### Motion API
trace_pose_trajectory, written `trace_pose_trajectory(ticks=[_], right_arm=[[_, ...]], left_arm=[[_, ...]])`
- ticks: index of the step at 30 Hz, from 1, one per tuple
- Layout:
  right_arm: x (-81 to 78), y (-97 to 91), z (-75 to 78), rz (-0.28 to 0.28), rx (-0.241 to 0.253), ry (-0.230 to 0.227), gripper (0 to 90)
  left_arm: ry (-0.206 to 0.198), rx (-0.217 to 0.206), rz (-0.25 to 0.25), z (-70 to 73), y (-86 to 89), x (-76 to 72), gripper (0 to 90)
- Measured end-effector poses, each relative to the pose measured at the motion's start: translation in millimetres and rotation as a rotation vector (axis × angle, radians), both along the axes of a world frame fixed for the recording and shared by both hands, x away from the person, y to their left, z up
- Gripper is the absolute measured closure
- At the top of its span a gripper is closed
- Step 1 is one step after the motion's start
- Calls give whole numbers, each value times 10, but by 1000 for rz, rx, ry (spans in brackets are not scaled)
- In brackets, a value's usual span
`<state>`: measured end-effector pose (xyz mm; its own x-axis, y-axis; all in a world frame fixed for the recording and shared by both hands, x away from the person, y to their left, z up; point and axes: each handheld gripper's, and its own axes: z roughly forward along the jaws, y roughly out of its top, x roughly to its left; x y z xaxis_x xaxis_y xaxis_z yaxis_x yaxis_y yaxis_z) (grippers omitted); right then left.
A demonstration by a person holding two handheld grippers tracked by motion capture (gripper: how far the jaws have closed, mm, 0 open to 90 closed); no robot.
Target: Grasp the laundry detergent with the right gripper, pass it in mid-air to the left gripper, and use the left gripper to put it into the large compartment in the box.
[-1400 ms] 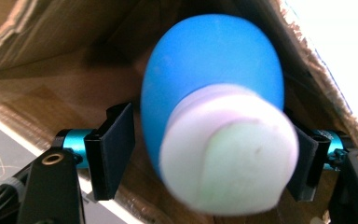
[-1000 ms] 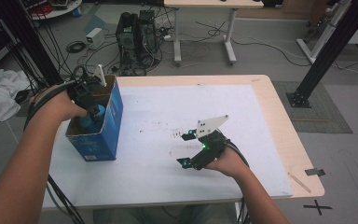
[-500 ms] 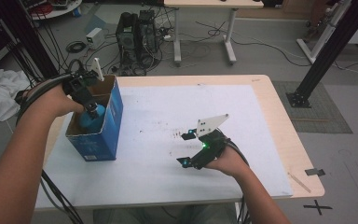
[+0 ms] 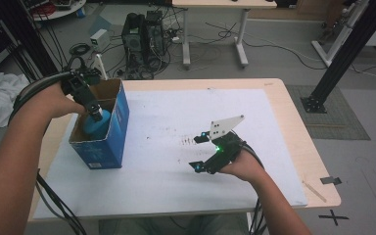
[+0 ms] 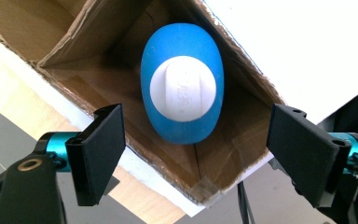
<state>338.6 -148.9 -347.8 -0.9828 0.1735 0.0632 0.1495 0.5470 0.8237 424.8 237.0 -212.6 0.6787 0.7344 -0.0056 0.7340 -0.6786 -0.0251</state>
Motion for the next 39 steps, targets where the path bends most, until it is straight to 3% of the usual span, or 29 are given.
trace_pose_trajectory(ticks=[3,4,14,17,23,27,30,34,39], right_arm=[[8,-15,36,-3,-5,1,135],[24,-20,41,3,-7,-21,135],[77,-56,173,1,-51,-20,135],[120,-80,230,0,-63,-22,135],[197,-115,334,10,-112,-20,135],[259,-164,430,17,-150,-8,135],[290,-199,506,7,-194,16,135],[339,-240,625,7,-272,26,135],[380,-279,761,6,-353,44,135]], left_arm=[[-15,-7,-1,53,-19,-23,182],[-20,-8,-9,73,-23,-25,182],[-41,-23,-56,254,-157,-87,121],[-23,-24,-110,301,-223,-93,121],[-35,-24,-168,372,-376,-108,95],[-44,-20,-212,371,-496,-123,74],[-28,-18,-265,362,-596,-134,73],[-45,-8,-289,336,-697,-135,70],[-35,-9,-402,285,-832,-119,70]])
